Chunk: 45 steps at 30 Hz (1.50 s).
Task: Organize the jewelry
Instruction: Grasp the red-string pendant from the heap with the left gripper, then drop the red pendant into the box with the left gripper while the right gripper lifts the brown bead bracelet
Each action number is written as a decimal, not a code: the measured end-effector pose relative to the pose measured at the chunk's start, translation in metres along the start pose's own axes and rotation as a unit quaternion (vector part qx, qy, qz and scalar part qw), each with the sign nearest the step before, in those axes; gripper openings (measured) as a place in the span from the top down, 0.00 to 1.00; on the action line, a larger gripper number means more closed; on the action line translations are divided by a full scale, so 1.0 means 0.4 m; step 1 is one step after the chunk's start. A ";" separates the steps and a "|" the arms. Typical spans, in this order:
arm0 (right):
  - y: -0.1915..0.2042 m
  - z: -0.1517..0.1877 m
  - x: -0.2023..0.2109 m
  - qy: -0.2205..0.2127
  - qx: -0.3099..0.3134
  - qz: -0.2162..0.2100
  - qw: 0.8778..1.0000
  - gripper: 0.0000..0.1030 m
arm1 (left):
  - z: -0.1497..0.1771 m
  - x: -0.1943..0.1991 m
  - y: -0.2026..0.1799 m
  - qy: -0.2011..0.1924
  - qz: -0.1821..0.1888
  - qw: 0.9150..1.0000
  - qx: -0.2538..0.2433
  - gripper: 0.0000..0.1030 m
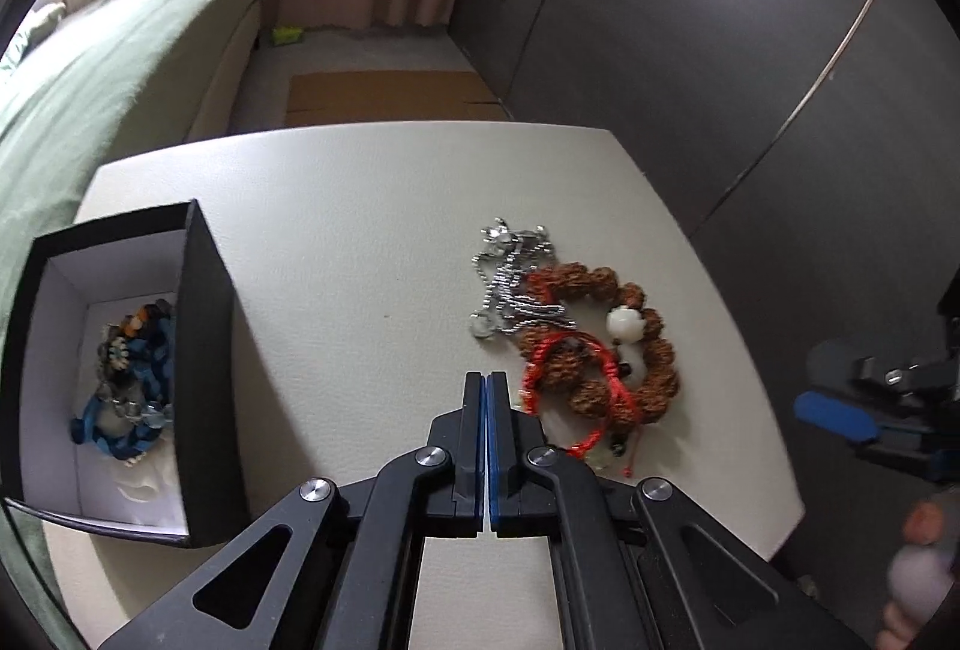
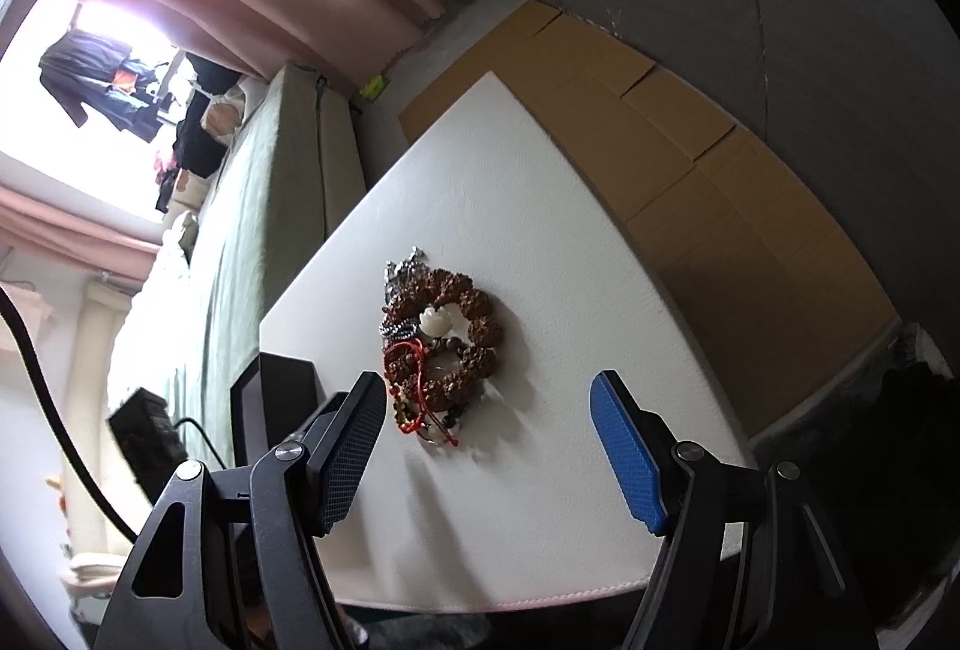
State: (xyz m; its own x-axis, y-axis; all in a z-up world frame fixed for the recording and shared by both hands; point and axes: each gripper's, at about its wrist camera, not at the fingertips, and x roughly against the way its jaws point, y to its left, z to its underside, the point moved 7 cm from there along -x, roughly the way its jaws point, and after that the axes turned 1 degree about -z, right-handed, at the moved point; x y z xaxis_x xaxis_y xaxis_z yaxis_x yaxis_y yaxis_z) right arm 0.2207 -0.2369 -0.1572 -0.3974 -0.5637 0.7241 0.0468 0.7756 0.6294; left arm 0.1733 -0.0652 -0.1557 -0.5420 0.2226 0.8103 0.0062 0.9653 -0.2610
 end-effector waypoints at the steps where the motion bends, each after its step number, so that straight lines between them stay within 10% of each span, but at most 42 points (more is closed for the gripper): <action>1: 0.000 0.001 -0.006 0.001 0.000 0.003 1.000 0.31 | -0.001 0.000 -0.004 0.004 -0.001 1.000 0.000 1.00; 5: 0.004 0.000 -0.009 0.001 0.000 0.006 1.000 0.31 | 0.003 -0.006 -0.025 0.014 0.000 1.000 -0.012 0.89; 7: 0.006 -0.003 -0.004 -0.003 0.001 0.004 1.000 0.31 | 0.004 -0.013 -0.027 0.015 -0.005 1.000 -0.015 0.61; 9: 0.005 -0.006 -0.002 -0.004 -0.001 0.004 1.000 0.31 | 0.007 -0.017 -0.031 0.012 -0.009 1.000 -0.020 0.57; 15: -0.006 -0.014 0.002 -0.006 -0.008 0.001 1.000 0.31 | 0.019 -0.054 -0.048 0.021 -0.018 0.999 -0.036 0.59; 22: -0.017 -0.020 -0.005 0.000 -0.010 0.003 1.000 0.31 | 0.032 -0.079 -0.052 0.030 -0.023 0.998 -0.043 0.93; 45: 0.032 -0.001 -0.165 0.020 0.048 0.118 0.992 0.45 | -0.037 0.120 0.067 -0.046 0.012 0.998 0.028 0.93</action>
State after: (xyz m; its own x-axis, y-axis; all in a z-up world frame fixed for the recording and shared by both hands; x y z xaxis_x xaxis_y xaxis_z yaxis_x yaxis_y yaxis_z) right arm 0.2479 -0.1896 -0.1968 -0.3497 -0.3724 0.8596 0.0468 0.9095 0.4131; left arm 0.1601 -0.0268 -0.1161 -0.6166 0.2306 0.7527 -0.0258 0.9497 -0.3121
